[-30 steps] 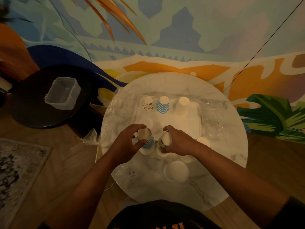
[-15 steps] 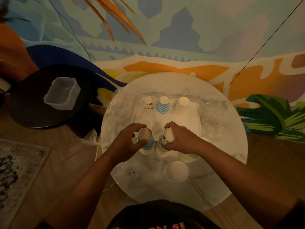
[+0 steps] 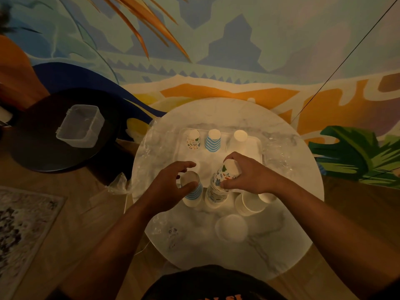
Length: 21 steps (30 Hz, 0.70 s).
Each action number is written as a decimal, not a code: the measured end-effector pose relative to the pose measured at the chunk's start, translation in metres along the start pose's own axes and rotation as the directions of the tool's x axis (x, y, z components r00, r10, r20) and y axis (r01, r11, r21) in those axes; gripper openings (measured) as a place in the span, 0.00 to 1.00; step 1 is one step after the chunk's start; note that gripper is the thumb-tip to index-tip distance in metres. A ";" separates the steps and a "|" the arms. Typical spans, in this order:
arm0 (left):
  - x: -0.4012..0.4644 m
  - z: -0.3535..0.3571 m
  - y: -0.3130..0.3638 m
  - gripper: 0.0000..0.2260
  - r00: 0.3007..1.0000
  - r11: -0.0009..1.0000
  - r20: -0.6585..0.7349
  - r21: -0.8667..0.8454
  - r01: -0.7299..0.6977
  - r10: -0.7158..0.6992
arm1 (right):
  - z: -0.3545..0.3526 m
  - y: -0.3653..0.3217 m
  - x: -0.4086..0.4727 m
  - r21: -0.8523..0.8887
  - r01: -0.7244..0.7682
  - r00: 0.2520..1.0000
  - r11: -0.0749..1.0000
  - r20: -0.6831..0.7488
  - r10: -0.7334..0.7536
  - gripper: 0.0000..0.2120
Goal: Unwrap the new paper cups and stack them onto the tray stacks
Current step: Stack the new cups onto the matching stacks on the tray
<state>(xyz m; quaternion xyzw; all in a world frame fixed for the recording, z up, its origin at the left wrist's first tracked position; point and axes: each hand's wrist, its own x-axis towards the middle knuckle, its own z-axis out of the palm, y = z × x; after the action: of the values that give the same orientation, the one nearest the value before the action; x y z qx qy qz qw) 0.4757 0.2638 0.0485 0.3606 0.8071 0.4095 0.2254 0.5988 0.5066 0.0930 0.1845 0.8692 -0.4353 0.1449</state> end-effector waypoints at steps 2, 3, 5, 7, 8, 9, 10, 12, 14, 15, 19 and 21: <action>0.002 0.000 0.002 0.24 1.000 1.000 0.000 0.013 -0.009 0.009 | -0.003 -0.001 0.000 0.018 -0.006 1.000 1.000 0.000 0.006 0.29; 0.003 0.000 0.004 0.24 1.000 1.000 -0.004 0.025 -0.013 0.013 | -0.005 -0.002 0.000 0.021 -0.007 1.000 1.000 -0.002 0.008 0.29; 0.005 -0.001 0.008 0.25 1.000 0.999 -0.014 0.043 -0.011 0.011 | -0.010 -0.005 0.001 0.026 -0.008 1.000 1.000 -0.021 0.009 0.29; 0.009 -0.002 0.012 0.26 1.000 0.999 -0.019 0.036 -0.005 0.006 | -0.017 -0.011 0.001 0.047 0.000 0.999 0.999 -0.052 0.002 0.29; 0.012 -0.003 0.014 0.28 1.000 1.000 -0.017 0.027 -0.005 0.005 | -0.021 -0.014 0.001 0.071 0.003 0.998 0.997 -0.065 0.001 0.29; 0.014 -0.004 0.016 0.29 1.000 1.000 -0.011 0.017 -0.007 0.007 | -0.024 -0.017 0.002 0.104 0.004 0.997 0.995 -0.073 0.004 0.29; 0.017 -0.004 0.019 0.30 1.000 1.000 -0.001 0.003 -0.009 0.010 | -0.027 -0.020 0.003 0.138 0.004 0.997 0.990 -0.074 0.006 0.29; 0.021 -0.005 0.026 0.33 0.999 0.999 0.034 -0.029 -0.016 0.017 | -0.031 -0.024 0.005 0.179 0.010 0.998 0.984 -0.069 0.003 0.29; 0.028 -0.004 0.034 0.37 0.997 0.998 0.071 -0.048 -0.038 0.041 | -0.034 -0.029 0.008 0.190 0.016 0.998 0.982 -0.057 -0.005 0.30; 0.031 -0.003 0.039 0.39 0.995 0.997 0.083 -0.058 -0.050 0.054 | -0.035 -0.032 0.010 0.190 0.015 0.999 0.982 -0.050 -0.006 0.30; 0.049 -0.006 0.046 0.39 0.996 0.992 0.053 -0.107 -0.067 0.073 | -0.037 -0.042 0.022 0.171 0.026 0.997 0.985 -0.072 -0.014 0.32; 0.061 -0.012 0.044 0.36 0.996 0.993 0.014 -0.089 -0.081 0.083 | -0.039 -0.047 0.031 0.166 0.033 0.996 0.986 -0.092 -0.018 0.32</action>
<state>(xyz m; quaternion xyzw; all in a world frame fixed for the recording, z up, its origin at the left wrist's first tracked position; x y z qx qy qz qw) 0.4463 0.3222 0.0872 0.3866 0.7707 0.4507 0.2312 0.5471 0.5178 0.1358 0.2045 0.8374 -0.4999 0.0838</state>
